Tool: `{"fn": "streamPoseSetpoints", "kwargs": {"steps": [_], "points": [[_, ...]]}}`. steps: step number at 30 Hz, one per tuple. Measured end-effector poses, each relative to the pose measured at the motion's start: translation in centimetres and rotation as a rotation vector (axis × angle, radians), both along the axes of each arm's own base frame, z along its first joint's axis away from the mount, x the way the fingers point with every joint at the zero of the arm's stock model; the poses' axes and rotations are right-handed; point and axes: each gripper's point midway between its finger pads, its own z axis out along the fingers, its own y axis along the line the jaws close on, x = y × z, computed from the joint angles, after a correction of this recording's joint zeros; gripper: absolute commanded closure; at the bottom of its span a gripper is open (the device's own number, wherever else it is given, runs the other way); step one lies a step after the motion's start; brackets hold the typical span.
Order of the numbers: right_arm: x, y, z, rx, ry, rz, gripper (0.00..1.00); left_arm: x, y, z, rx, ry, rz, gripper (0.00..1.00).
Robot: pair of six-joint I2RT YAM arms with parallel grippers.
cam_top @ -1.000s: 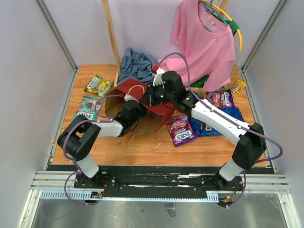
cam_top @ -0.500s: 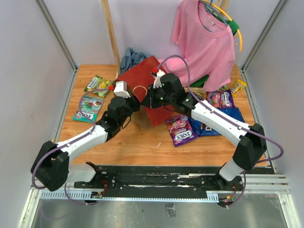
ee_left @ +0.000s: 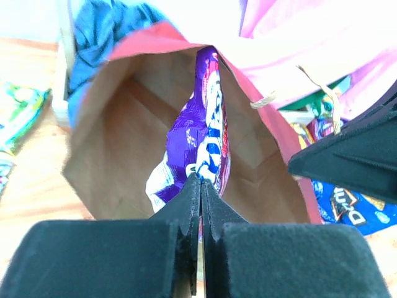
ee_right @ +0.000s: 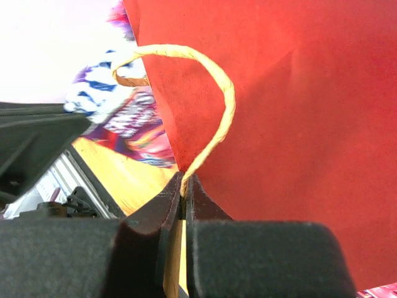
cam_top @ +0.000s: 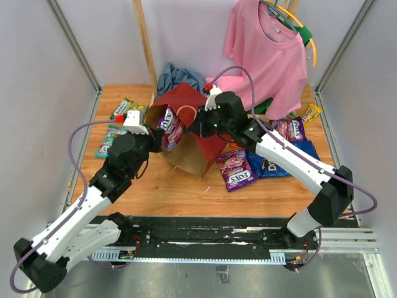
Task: Take the snacks out of the paper bag
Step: Take out the snack from the paper bag, then adjust the paper bag at the center of the board.
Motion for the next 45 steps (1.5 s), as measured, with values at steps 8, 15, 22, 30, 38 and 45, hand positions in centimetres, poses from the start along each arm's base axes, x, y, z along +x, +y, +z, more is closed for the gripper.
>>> {"fn": "streamPoseSetpoints", "kwargs": {"steps": [8, 15, 22, 30, 38, 45], "points": [[1.3, -3.3, 4.4, -0.002, -0.13, 0.072, 0.99, -5.1, 4.9, 6.5, -0.084, -0.145, 0.067, 1.0], [1.0, -3.4, 8.5, -0.052, -0.263, 0.241, 0.99, -10.1, 8.1, 11.8, -0.222, -0.285, 0.063, 0.99], [0.5, -3.0, 7.2, -0.059, -0.211, 0.277, 0.99, -12.8, 11.3, 12.8, -0.309, -0.331, 0.136, 1.0], [0.7, -0.2, 7.2, -0.003, -0.152, 0.323, 0.99, -14.4, 14.2, 13.1, -0.378, -0.349, 0.228, 0.99], [0.2, 4.1, 10.5, 0.091, -0.176, 0.382, 0.99, -14.7, 15.2, 12.8, -0.405, -0.342, 0.273, 0.99], [-2.2, 7.6, 11.2, 0.127, -0.17, 0.45, 0.99, -14.8, 16.5, 12.2, -0.415, -0.331, 0.344, 0.99]]}}
